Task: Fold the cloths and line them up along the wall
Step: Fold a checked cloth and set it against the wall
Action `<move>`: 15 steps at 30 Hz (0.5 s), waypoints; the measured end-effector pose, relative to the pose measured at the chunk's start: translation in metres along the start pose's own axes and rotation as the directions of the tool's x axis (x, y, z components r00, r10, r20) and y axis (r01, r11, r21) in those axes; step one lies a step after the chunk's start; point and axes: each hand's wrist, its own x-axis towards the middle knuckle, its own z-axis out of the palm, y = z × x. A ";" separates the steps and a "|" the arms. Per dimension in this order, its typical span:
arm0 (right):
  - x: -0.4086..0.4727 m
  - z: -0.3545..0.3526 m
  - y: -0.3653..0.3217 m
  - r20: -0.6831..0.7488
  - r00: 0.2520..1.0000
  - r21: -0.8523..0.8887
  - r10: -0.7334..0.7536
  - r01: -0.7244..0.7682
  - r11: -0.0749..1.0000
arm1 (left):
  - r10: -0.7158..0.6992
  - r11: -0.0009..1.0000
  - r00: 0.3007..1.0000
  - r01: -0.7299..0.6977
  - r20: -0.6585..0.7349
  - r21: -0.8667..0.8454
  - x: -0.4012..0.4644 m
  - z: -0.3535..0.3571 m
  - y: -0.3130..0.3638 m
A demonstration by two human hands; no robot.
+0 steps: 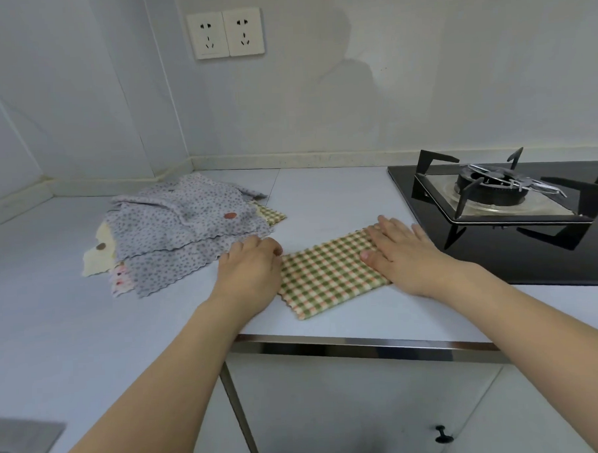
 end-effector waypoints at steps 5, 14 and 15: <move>-0.062 -0.003 -0.068 -0.475 0.824 -0.009 -0.309 0.347 0.938 | -0.082 0.993 0.995 0.086 0.050 -0.075 -0.001 -0.008 -0.001; -0.105 0.027 -0.083 -0.465 0.789 -0.106 -0.403 0.402 0.910 | -0.065 0.989 0.968 0.096 0.243 -0.115 -0.029 -0.028 0.001; -0.108 0.026 -0.083 -0.476 0.775 -0.102 -0.415 0.420 0.902 | -0.059 0.977 0.964 0.110 0.260 -0.184 -0.034 -0.032 0.000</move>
